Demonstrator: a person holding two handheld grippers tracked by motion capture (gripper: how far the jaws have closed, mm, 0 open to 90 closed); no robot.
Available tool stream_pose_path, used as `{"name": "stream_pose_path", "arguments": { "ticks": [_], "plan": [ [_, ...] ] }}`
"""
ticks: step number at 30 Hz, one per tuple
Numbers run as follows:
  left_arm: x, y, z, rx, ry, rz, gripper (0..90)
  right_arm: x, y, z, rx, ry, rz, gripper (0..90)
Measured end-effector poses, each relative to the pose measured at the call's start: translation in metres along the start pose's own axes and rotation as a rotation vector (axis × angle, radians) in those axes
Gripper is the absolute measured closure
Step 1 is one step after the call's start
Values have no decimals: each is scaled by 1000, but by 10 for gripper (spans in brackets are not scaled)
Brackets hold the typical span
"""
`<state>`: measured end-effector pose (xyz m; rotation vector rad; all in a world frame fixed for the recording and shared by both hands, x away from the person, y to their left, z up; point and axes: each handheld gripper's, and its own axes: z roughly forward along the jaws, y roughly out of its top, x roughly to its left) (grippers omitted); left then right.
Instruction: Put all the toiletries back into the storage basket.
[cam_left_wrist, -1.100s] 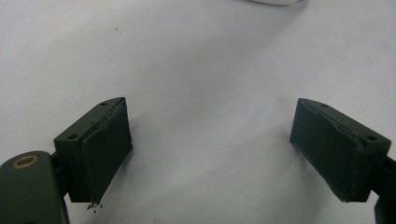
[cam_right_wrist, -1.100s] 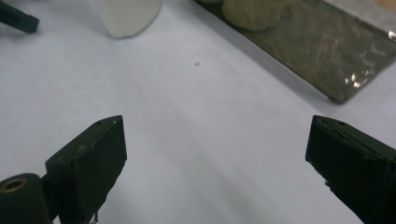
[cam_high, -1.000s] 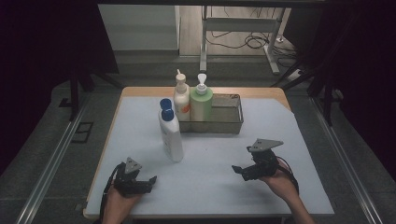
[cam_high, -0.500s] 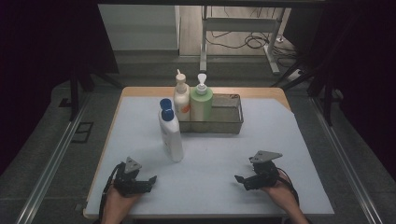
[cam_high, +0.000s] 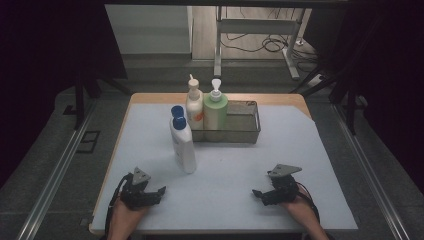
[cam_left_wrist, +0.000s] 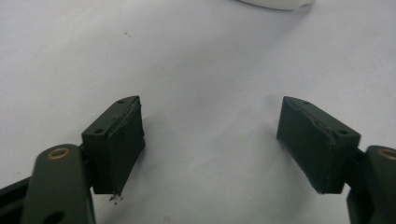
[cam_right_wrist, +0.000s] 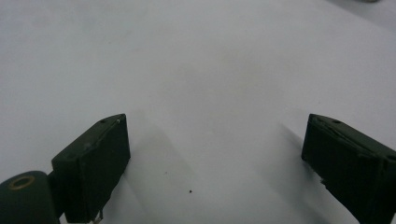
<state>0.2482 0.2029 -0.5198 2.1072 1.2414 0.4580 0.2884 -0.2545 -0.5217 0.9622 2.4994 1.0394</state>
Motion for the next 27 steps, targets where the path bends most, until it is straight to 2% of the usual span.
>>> {"name": "stream_pose_path", "arguments": {
  "ticks": [8,12,20,24,27],
  "plan": [
    [0,4,1,-6,11,22,272,0,0,0,-1,-1,0,75],
    [3,9,-2,-26,10,21,321,0,0,0,-2,-2,0,75],
    [7,19,-1,-39,-20,22,424,0,-1,0,-3,-2,1,75],
    [8,24,-1,-44,-19,24,457,0,-1,0,-4,-2,1,75],
    [11,29,0,-49,-21,30,517,0,-1,0,-4,-2,0,75]
  ]
}}
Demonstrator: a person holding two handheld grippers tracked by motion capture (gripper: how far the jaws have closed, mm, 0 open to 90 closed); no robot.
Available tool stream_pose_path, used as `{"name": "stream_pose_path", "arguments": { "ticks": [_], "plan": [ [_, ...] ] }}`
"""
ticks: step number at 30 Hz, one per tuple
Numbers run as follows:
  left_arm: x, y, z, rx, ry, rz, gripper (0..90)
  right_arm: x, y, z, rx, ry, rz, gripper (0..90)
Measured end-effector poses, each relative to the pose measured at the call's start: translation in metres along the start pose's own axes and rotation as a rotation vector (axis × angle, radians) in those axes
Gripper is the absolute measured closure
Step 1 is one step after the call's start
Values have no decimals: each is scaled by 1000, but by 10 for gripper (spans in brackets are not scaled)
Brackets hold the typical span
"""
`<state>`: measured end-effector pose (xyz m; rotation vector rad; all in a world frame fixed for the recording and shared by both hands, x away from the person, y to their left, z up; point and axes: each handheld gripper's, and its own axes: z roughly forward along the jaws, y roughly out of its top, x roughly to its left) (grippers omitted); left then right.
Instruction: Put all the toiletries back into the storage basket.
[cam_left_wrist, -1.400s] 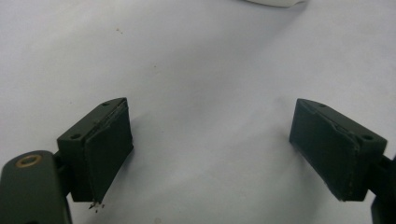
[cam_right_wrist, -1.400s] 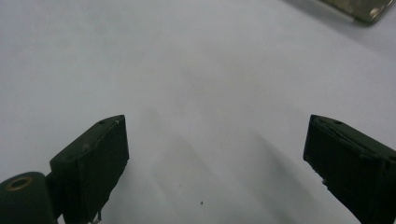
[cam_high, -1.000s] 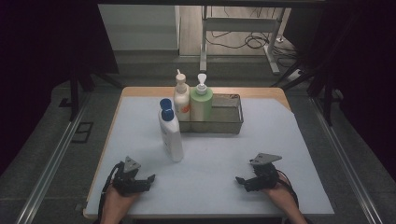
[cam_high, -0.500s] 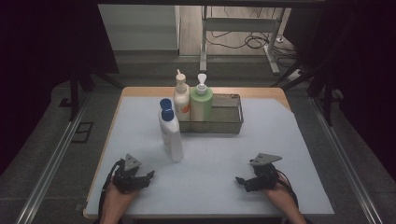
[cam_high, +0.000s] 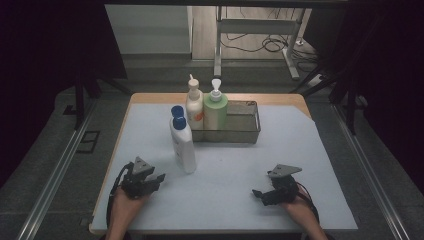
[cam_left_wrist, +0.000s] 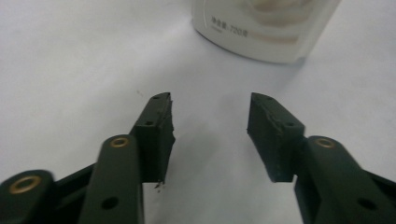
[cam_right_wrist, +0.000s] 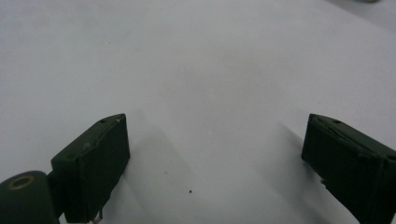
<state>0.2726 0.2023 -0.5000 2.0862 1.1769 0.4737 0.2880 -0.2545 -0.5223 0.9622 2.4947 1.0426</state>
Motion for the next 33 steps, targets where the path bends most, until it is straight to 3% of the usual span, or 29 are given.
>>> {"name": "stream_pose_path", "arguments": {
  "ticks": [12,21,24,27,33],
  "plan": [
    [17,23,14,-4,-16,0,650,0,0,0,0,1,1,76],
    [27,35,28,-5,-27,-24,767,0,0,0,0,1,1,75],
    [31,41,36,-1,-45,-56,826,0,0,0,0,1,1,75],
    [32,43,41,2,-49,-54,883,0,0,0,-1,1,1,75],
    [38,49,54,2,-47,-59,892,0,0,0,-1,1,2,76]
  ]
}}
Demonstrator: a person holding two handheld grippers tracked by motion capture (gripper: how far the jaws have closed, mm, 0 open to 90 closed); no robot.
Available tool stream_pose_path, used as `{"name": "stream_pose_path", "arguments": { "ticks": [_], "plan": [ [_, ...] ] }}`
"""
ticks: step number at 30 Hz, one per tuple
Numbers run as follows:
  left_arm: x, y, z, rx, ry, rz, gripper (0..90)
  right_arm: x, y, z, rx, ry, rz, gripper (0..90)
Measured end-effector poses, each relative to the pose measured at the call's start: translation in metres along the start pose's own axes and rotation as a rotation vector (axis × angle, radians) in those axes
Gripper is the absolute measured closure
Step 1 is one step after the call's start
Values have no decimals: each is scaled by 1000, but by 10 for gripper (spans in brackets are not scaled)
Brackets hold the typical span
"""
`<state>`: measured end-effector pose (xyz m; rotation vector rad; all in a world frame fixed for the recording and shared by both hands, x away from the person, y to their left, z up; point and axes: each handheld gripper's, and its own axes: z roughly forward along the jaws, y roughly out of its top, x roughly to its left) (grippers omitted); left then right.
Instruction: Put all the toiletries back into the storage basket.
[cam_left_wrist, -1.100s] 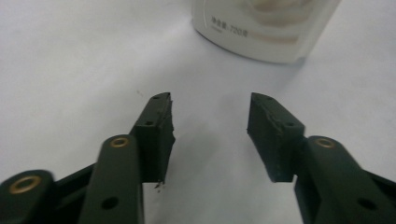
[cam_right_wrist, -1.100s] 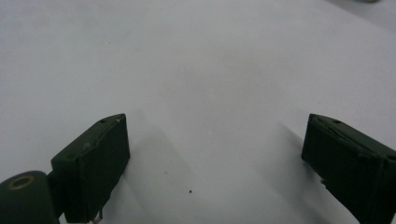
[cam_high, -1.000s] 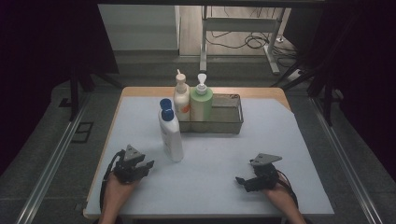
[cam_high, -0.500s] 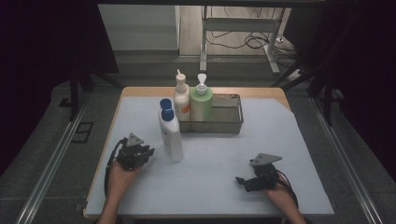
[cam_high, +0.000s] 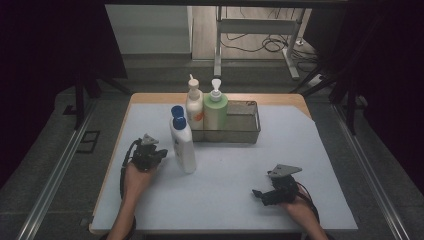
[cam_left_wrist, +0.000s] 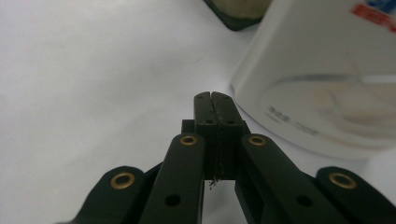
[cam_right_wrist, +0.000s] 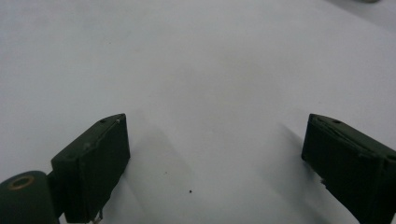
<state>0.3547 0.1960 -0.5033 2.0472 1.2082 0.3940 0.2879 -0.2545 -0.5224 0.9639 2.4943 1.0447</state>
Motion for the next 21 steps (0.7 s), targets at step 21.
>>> {"name": "stream_pose_path", "arguments": {
  "ticks": [21],
  "plan": [
    [2,11,30,-44,-71,32,884,0,0,0,0,1,0,76]
  ]
}}
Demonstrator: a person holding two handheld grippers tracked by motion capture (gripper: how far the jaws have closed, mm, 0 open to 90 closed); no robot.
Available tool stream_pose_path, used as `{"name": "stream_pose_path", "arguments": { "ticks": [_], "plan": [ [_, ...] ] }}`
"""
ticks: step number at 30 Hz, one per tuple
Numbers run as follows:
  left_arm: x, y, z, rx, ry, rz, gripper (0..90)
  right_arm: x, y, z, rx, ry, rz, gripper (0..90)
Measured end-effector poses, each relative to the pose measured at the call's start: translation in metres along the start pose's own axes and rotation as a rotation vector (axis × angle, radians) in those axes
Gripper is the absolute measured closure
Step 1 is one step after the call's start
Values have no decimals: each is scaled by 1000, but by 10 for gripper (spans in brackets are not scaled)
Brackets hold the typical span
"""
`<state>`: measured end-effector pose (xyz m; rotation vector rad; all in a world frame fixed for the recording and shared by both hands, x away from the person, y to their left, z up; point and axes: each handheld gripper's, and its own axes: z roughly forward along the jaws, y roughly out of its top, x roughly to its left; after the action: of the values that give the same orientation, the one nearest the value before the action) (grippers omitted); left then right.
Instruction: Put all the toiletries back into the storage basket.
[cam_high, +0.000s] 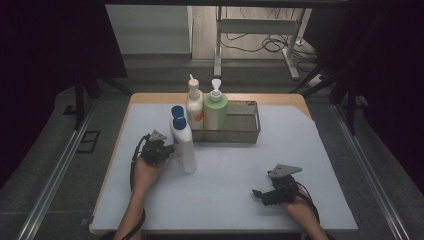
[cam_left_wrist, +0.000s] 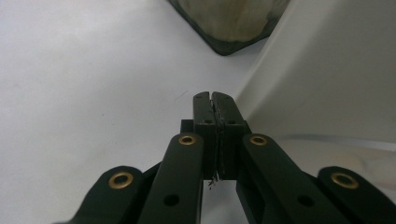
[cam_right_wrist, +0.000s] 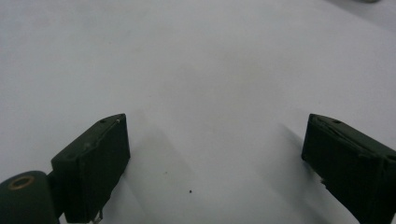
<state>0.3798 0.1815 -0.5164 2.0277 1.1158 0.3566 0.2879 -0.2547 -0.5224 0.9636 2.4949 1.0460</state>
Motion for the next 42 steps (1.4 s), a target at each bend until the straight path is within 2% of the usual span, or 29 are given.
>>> {"name": "stream_pose_path", "arguments": {
  "ticks": [5,11,23,27,30,33,36,42],
  "plan": [
    [-1,0,0,-1,6,6,893,0,0,0,0,0,0,76],
    [-2,-1,-1,-2,-7,6,893,0,0,0,0,0,0,75],
    [-18,1,4,4,-54,37,893,0,0,0,0,0,0,76],
    [-22,1,5,5,-59,43,893,0,0,0,0,0,0,75],
    [-27,1,6,12,-89,59,893,0,0,0,0,0,0,76],
    [-31,0,6,14,-79,74,893,0,0,0,0,0,0,76],
    [-32,0,6,9,-87,65,893,0,0,0,0,0,0,75],
    [-37,-2,4,19,-103,73,893,0,0,0,1,0,0,75]
  ]
}}
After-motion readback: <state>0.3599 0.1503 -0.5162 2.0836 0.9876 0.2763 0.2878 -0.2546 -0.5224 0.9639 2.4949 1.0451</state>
